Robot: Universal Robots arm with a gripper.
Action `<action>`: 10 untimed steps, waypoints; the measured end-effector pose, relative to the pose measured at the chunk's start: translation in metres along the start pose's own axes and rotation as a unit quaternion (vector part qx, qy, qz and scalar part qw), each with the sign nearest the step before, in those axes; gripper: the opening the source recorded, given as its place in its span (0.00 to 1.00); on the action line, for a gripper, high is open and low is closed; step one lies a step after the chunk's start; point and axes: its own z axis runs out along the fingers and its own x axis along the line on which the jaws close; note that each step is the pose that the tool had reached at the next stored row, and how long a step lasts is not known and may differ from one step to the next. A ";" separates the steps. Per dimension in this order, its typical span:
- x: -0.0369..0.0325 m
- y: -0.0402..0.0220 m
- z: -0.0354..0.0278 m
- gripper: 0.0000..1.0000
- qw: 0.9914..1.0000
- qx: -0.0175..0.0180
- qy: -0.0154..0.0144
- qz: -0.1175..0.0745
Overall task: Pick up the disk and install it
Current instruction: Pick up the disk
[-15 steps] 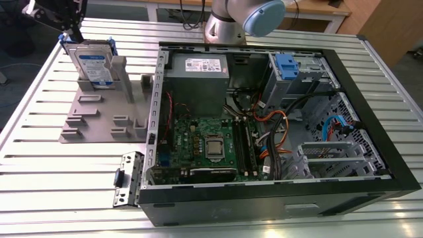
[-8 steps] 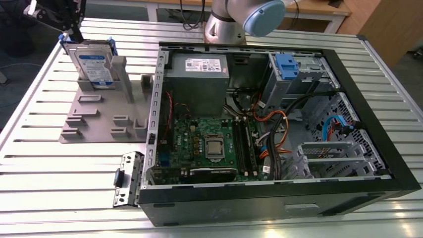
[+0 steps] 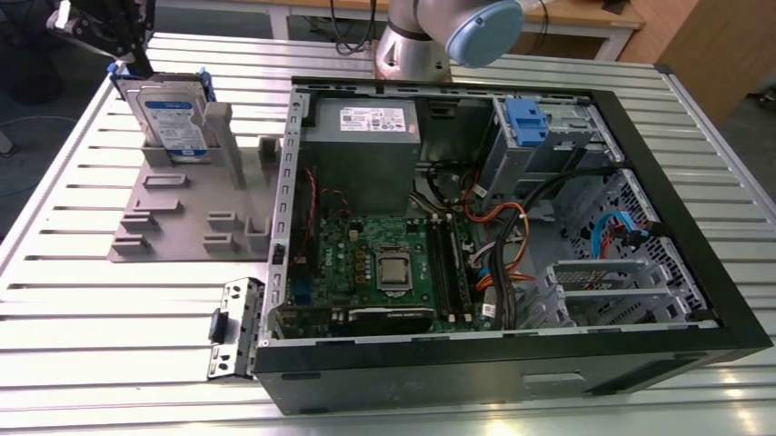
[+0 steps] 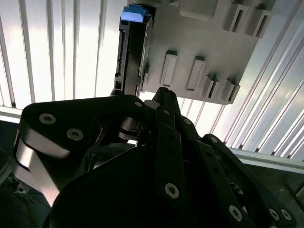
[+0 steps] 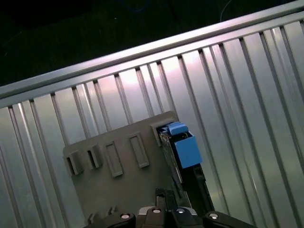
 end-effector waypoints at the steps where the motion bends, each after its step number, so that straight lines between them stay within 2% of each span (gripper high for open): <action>1: 0.0000 0.0000 0.0000 0.10 1.000 0.000 0.000 -0.005; 6: 0.0000 0.0000 0.0000 0.10 1.000 -0.001 0.000 -0.028; 10: 0.0000 0.0000 0.0000 0.10 0.999 -0.001 0.000 -0.046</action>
